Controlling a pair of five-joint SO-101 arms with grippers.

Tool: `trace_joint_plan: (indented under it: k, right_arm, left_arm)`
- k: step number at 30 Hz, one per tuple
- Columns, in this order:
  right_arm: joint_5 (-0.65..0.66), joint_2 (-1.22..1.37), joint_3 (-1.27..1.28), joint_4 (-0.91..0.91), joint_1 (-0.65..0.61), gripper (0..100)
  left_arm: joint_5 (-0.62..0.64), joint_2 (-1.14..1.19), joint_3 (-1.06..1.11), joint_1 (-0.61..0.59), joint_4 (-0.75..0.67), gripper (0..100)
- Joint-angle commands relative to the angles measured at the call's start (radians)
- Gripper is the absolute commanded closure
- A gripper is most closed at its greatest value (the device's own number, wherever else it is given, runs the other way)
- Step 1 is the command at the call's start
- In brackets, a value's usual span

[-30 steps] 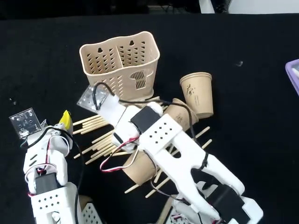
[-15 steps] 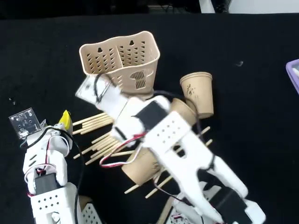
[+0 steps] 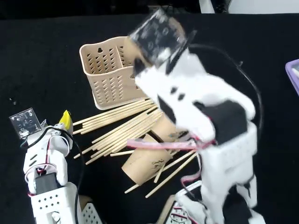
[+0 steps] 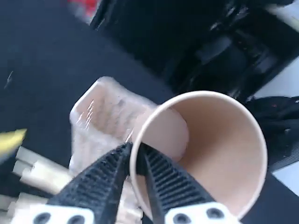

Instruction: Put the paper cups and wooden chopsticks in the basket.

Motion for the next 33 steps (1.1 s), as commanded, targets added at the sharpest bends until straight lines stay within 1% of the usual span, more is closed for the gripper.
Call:
trace_joint_plan:
  k: [1, 5, 10, 15, 16, 20, 21, 23, 26, 28, 30, 33]
  right_arm:
    - [0.009, 0.104, -0.05, -0.118, 0.037, 98.8]
    - [0.026, 0.228, -0.062, -0.155, 0.035, 98.8]
    - [0.166, 0.325, -0.139, -0.052, 0.038, 98.7]
    - [0.19, 0.4, -0.22, 0.025, 0.04, 98.0]
    - [0.19, 0.41, -0.236, 0.037, 0.038, 95.9]
    - [0.184, 0.426, -0.309, 0.087, 0.035, 79.8]
    - [0.184, 0.423, -0.337, 0.098, 0.037, 77.3]
    - [0.183, 0.415, -0.395, 0.114, 0.04, 76.9]
    - [0.183, 0.417, -0.472, 0.143, 0.071, 80.0]
    - [0.17, 0.426, -0.472, 0.153, 0.089, 82.1]
    - [0.121, 0.443, -0.44, 0.152, 0.123, 82.8]
    - [-0.017, 0.489, -0.389, 0.132, 0.166, 82.8]
  left_arm:
    - [-0.011, -0.008, 0.024, -0.001, 0.003, 76]
    - [-0.011, -0.008, 0.024, -0.001, 0.003, 76]
    - [-0.011, -0.009, 0.024, -0.001, 0.003, 76]
    - [-0.011, -0.011, 0.024, -0.001, 0.003, 76]
    - [-0.011, -0.011, 0.024, -0.001, 0.003, 76]
    - [-0.011, -0.009, 0.024, -0.001, 0.003, 76]
    - [-0.011, -0.009, 0.024, -0.001, 0.003, 76]
    - [-0.011, -0.009, 0.024, -0.001, 0.003, 76]
    - [-0.011, -0.009, 0.024, -0.001, 0.003, 76]
    - [-0.011, -0.009, 0.024, -0.001, 0.003, 76]
    - [-0.011, -0.009, 0.024, -0.001, 0.003, 76]
    - [-0.011, -0.008, 0.024, -0.001, 0.003, 76]
